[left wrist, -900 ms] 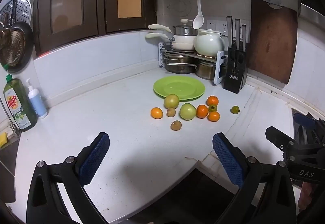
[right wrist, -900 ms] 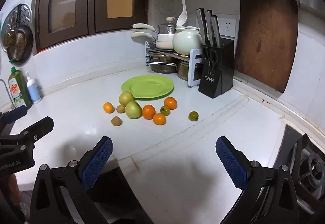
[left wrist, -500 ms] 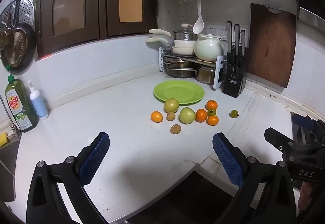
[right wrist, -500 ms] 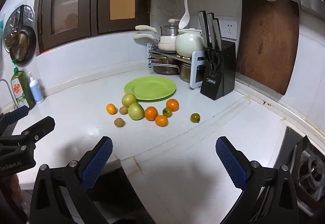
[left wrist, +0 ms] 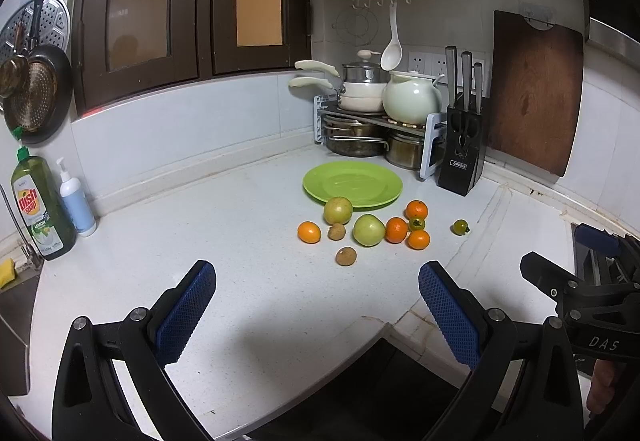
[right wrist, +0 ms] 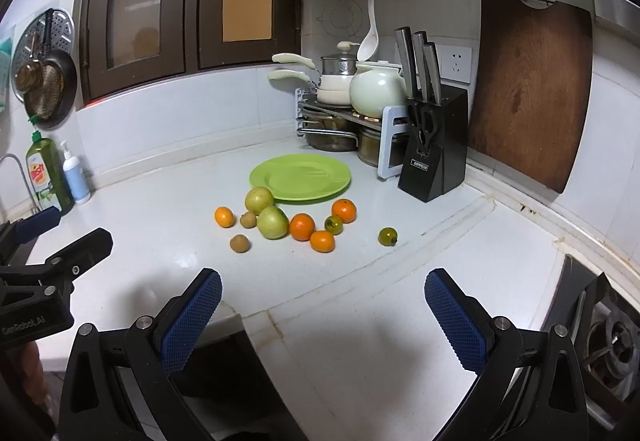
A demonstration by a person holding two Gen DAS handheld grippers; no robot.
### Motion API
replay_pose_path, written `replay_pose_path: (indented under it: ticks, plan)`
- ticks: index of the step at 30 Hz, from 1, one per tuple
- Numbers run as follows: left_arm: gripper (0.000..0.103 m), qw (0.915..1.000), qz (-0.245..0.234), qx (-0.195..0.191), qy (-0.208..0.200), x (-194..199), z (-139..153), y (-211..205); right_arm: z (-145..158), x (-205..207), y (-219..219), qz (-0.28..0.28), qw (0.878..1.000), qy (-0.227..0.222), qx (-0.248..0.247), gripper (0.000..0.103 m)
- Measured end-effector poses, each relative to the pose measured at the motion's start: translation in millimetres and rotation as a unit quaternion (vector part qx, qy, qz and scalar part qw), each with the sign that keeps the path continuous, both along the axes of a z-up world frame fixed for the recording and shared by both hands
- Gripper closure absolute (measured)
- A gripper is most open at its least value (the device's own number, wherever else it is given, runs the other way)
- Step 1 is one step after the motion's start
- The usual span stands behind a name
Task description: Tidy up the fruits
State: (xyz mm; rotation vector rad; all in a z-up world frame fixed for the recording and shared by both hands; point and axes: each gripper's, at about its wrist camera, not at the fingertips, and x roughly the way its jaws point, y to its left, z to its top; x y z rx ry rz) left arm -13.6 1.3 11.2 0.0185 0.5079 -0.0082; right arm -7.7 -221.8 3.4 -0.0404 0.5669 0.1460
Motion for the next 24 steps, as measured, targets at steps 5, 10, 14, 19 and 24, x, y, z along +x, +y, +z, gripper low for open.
replay_pose_path:
  ticks: [5,10,14,19,24]
  plan:
    - [0.000,1.0000,-0.001,-0.002,0.000,0.1,0.2,-0.5,0.5,0.1,-0.8,0.001,1.000,0.001,0.001,0.001]
    - [0.000,1.0000,-0.002,-0.002,0.000,0.2,0.0,-2.0,1.4,-0.6,-0.7,0.001,1.000,0.000,0.000,0.001]
    - [0.000,1.0000,-0.002,-0.001,-0.003,0.3,1.2,-3.4,3.4,-1.0,-0.8,0.002,1.000,-0.002,-0.001,0.001]
    - [0.000,1.0000,-0.003,-0.002,-0.006,-0.8,1.6,-2.4,3.8,-1.4,-0.3,0.002,1.000,-0.003,-0.001,0.001]
    - [0.000,1.0000,-0.002,-0.002,-0.006,-0.9,1.2,-2.7,4.5,-1.4,0.7,0.002,1.000,-0.003,-0.002,0.001]
